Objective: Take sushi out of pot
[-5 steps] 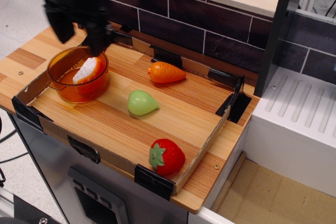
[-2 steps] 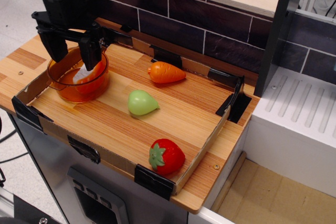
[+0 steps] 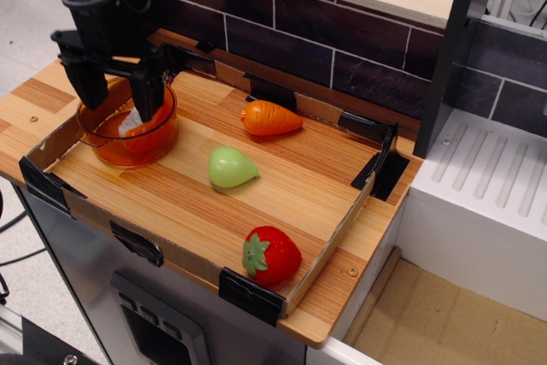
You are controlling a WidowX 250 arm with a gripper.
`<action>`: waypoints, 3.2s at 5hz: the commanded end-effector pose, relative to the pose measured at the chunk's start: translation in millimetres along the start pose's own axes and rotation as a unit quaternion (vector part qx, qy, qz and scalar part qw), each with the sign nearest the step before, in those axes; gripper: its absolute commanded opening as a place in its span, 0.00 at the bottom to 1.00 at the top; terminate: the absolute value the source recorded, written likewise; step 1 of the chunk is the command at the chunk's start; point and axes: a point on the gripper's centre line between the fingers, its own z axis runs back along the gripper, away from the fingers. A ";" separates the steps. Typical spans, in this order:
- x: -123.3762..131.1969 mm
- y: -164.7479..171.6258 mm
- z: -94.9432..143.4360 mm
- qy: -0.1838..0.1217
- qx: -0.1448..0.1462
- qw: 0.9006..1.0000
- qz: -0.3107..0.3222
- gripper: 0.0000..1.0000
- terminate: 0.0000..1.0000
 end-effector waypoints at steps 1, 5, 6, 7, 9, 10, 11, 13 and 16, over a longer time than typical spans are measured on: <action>9.7 1.2 -6.3 -0.005 0.007 1.000 0.010 1.00 0.00; 13.0 9.2 -16.8 -0.013 0.027 0.998 0.062 0.00 0.00; 15.7 11.1 -7.2 -0.007 0.015 0.996 0.083 0.00 0.00; 15.5 7.6 19.7 -0.027 0.039 0.996 0.079 0.00 0.00; 17.2 -31.1 81.1 -0.043 0.003 0.997 0.056 0.00 0.00; 23.4 -68.6 68.3 -0.016 -0.004 1.000 0.019 0.00 0.00; 31.3 -104.2 51.1 0.007 -0.007 0.999 -0.036 0.00 0.00; 33.5 -154.8 15.4 0.028 -0.016 0.987 -0.160 0.00 0.00; 23.0 -178.1 -20.0 0.054 -0.017 0.962 -0.266 0.00 0.00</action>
